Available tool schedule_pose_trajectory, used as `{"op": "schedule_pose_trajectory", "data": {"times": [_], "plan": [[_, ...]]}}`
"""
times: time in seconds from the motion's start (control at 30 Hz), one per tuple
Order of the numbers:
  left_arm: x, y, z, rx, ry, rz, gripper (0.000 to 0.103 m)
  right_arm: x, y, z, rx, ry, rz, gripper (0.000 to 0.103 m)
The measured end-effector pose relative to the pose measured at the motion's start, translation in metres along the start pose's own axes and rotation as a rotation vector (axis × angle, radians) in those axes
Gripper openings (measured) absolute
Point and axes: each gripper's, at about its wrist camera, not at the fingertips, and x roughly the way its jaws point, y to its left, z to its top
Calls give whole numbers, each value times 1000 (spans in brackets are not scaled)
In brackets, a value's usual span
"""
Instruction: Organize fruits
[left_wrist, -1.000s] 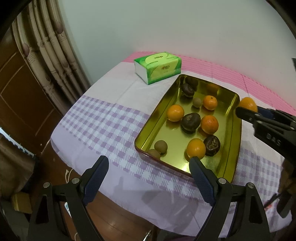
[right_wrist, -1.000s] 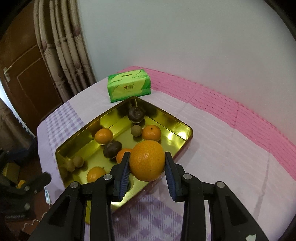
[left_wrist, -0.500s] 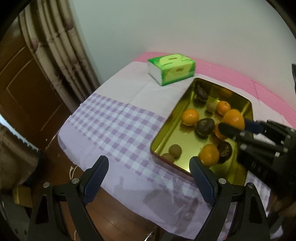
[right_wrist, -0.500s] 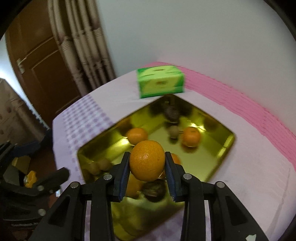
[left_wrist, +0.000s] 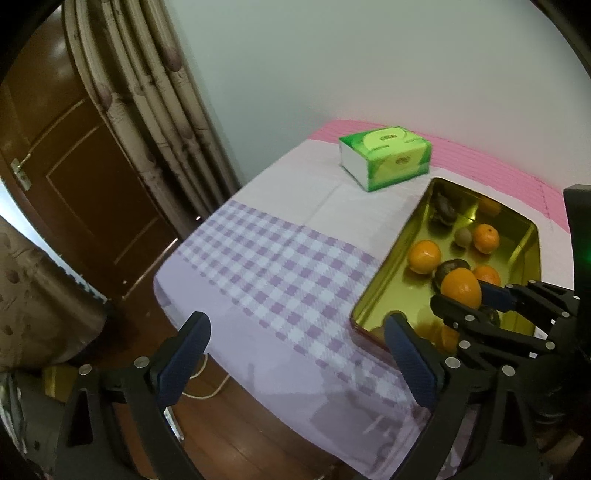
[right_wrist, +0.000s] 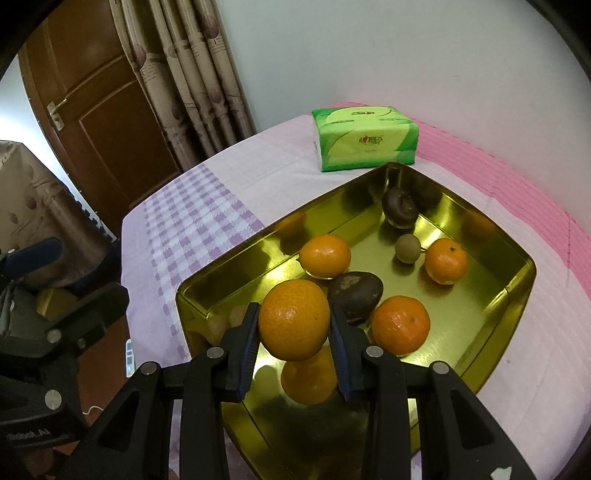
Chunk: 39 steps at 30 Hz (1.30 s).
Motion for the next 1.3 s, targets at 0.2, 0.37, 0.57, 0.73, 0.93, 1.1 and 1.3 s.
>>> {"op": "schedule_pose_trajectory", "data": {"times": [0.2, 0.37, 0.57, 0.73, 0.93, 1.1, 1.3], "plan": [[4, 3, 1, -11, 9, 13, 96, 5, 1, 4, -6, 3, 9, 33], [6, 1, 1, 2, 13, 16, 96, 9, 0, 5, 2, 5, 16, 33], [8, 0, 1, 5, 18, 13, 97, 5, 0, 7, 9, -17, 38, 34], [8, -3, 0, 12, 22, 2, 97, -8, -2, 7, 22, -55, 29, 34], [3, -9, -1, 37, 13, -41, 97, -45, -2, -3, 11, -143, -57, 36], [-8, -15, -1, 54, -10, -111, 97, -94, 0, -21, 10, -275, -214, 65], [-23, -23, -1, 87, -49, -153, 97, -144, 2, -37, 18, -394, -339, 82]]}}
